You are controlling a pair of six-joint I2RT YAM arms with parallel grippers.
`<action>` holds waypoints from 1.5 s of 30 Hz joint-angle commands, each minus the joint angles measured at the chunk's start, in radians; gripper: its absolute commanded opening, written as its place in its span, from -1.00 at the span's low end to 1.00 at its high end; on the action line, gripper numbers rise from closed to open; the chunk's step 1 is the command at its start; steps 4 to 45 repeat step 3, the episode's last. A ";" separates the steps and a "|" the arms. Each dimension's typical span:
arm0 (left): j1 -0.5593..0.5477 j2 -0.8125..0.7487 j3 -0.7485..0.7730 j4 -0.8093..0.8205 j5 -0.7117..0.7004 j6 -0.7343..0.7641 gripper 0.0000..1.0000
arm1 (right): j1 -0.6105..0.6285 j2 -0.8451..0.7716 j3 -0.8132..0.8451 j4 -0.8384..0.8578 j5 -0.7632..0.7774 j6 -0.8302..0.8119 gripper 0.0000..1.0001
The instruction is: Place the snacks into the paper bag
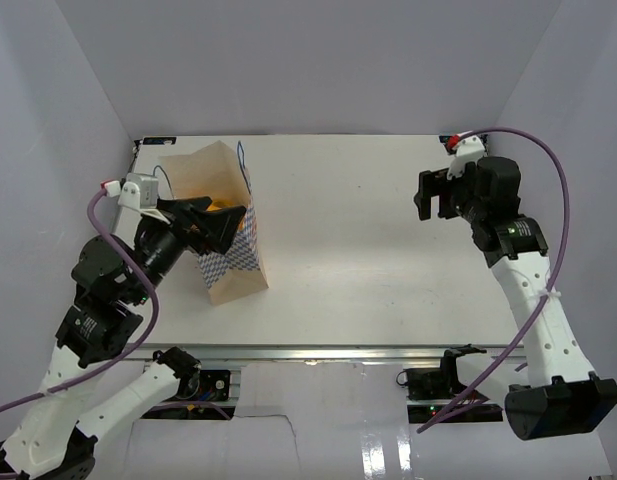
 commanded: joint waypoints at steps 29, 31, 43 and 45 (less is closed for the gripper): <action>0.000 -0.015 0.010 -0.022 0.014 -0.016 0.96 | 0.003 -0.049 0.000 0.016 0.018 0.001 0.80; 0.000 -0.015 0.010 -0.022 0.014 -0.016 0.96 | 0.003 -0.049 0.000 0.016 0.018 0.001 0.80; 0.000 -0.015 0.010 -0.022 0.014 -0.016 0.96 | 0.003 -0.049 0.000 0.016 0.018 0.001 0.80; 0.000 -0.015 0.010 -0.022 0.014 -0.016 0.96 | 0.003 -0.049 0.000 0.016 0.018 0.001 0.80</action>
